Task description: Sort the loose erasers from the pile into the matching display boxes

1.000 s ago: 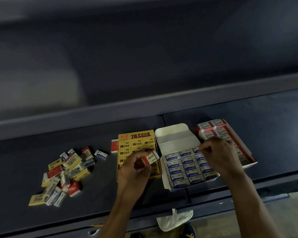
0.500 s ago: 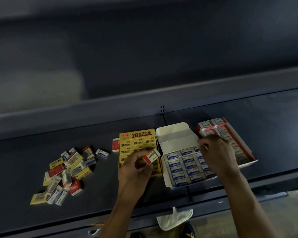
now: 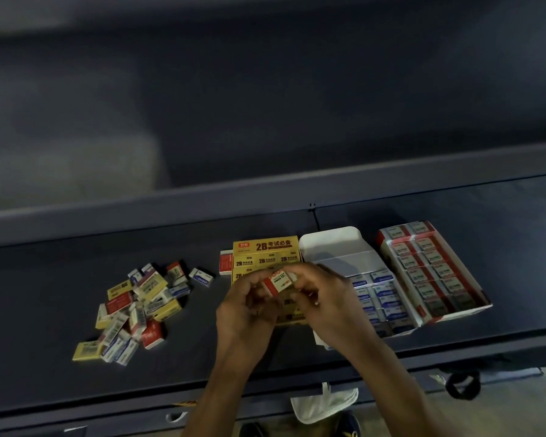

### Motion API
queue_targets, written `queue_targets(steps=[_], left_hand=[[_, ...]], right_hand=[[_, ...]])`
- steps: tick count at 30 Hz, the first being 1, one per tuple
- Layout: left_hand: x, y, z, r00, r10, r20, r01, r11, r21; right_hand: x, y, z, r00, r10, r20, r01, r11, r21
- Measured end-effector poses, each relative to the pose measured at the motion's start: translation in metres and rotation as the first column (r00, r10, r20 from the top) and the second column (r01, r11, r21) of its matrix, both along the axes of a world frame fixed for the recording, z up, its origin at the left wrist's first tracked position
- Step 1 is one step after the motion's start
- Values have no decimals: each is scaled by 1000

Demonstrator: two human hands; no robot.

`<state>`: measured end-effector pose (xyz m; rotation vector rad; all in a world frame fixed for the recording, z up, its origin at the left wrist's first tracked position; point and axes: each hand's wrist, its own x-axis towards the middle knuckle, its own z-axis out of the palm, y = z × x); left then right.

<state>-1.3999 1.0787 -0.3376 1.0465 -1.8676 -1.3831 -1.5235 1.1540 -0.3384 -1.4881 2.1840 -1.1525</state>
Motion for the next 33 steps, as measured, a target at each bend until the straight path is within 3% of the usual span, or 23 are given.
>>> queue_targets(steps=[6,13,18,21,25,29,33], left_hand=[[-6,2,-3,999,-31,-19,31,999,-18],[-35,20,-7,981,-193,-24,188,972,-139],[-55,35,-11,970,-238,39,241,948,-207],[-66,44,-16,975,-215,53,222,953,-207],[-76,56,-19,982,-176,71,187,958,-217],[-82,67,-14,987,-139,74,149,978,-146],[-82,73,-15,993,-92,72,105,975,-196]], right_hand=[[-2,3,1,997,-30,74,34,998,-48],[-28,24,9,975,-135,177,142,989,-31],[-59,46,10,977,-215,16,214,976,25],[-85,62,9,948,-288,-136,287,958,-24],[-119,83,5,906,-368,-208,366,929,-47],[-152,89,-11,871,-326,-367,332,942,-48],[-163,84,-19,909,-258,-329,279,960,18]])
